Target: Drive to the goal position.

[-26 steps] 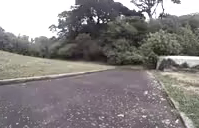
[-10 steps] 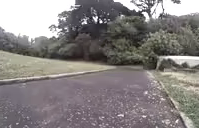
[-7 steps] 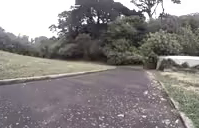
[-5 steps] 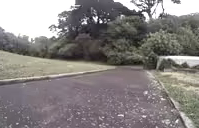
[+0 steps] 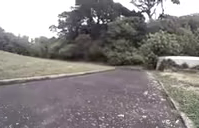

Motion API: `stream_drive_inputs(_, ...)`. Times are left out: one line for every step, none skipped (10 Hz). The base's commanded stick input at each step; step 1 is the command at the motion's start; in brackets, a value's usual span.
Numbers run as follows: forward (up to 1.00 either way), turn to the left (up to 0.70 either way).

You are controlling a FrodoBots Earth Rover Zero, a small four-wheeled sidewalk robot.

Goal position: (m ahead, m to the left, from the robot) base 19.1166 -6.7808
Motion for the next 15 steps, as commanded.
stream_drive_inputs(0.67, -0.1)
stream_drive_inputs(0.67, -0.08)
stream_drive_inputs(0.67, -0.1)
stream_drive_inputs(0.67, -0.11)
stream_drive_inputs(0.67, -0.1)
stream_drive_inputs(0.67, -0.07)
stream_drive_inputs(0.67, -0.06)
stream_drive_inputs(0.67, -0.06)
stream_drive_inputs(0.67, -0.06)
stream_drive_inputs(0.67, -0.06)
stream_drive_inputs(0.67, -0.06)
stream_drive_inputs(0.67, -0.08)
stream_drive_inputs(0.67, -0.1)
stream_drive_inputs(0.67, -0.09)
stream_drive_inputs(0.67, -0.07)
